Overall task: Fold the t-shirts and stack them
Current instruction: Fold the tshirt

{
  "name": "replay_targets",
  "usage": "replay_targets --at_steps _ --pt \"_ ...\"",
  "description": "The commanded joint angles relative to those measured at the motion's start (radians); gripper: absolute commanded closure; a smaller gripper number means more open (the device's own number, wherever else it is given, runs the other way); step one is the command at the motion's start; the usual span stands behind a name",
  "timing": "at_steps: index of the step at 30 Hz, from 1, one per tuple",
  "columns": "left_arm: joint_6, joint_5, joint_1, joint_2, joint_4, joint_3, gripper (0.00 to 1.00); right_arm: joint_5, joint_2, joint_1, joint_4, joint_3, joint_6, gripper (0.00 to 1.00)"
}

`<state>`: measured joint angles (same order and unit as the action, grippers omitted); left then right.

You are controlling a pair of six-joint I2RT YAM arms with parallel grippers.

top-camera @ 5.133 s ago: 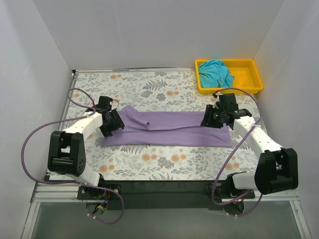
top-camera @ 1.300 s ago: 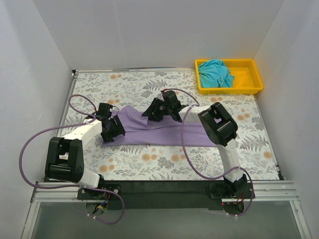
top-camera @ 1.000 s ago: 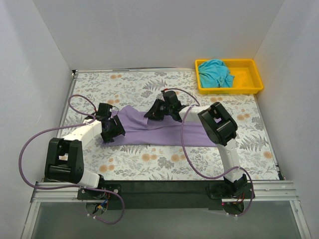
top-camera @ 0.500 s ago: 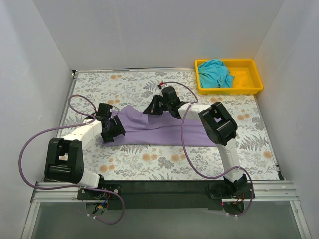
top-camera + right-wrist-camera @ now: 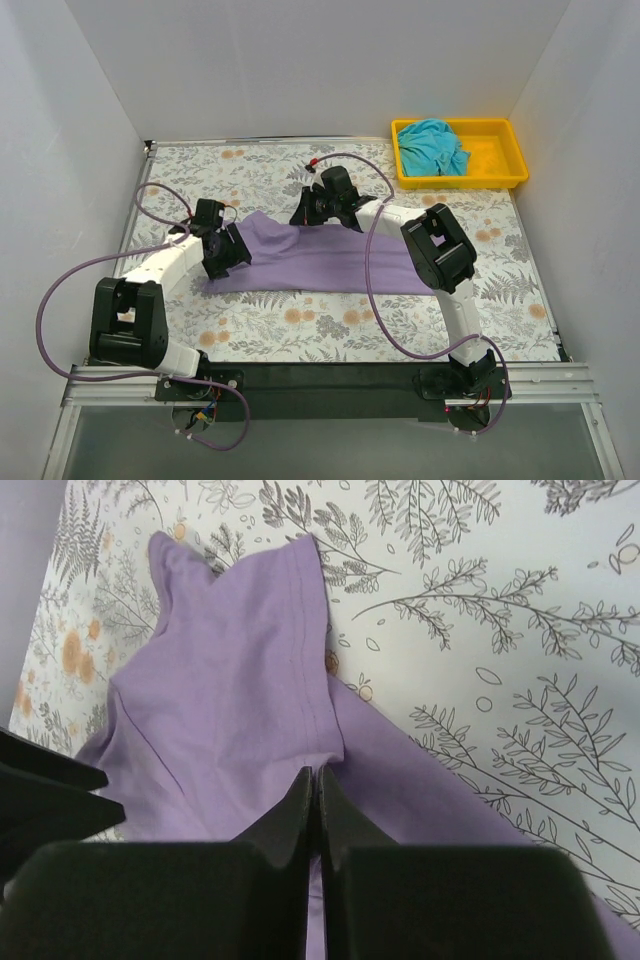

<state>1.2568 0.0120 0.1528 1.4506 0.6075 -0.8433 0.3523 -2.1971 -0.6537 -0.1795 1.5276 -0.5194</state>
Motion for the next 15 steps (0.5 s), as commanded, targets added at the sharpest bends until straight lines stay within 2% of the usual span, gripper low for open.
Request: replay_targets --at_steps 1,6,15 --pt "-0.006 0.002 0.002 -0.039 0.011 -0.117 0.40 0.022 -0.004 0.005 0.029 -0.020 0.033 0.95" --pt "-0.101 -0.079 0.002 0.039 -0.060 -0.266 0.39 0.025 -0.016 0.005 0.028 -0.012 0.048 0.95" --pt "-0.270 -0.038 0.004 0.300 -0.231 -0.447 0.46 0.030 -0.016 0.003 0.038 -0.027 0.108 0.95"
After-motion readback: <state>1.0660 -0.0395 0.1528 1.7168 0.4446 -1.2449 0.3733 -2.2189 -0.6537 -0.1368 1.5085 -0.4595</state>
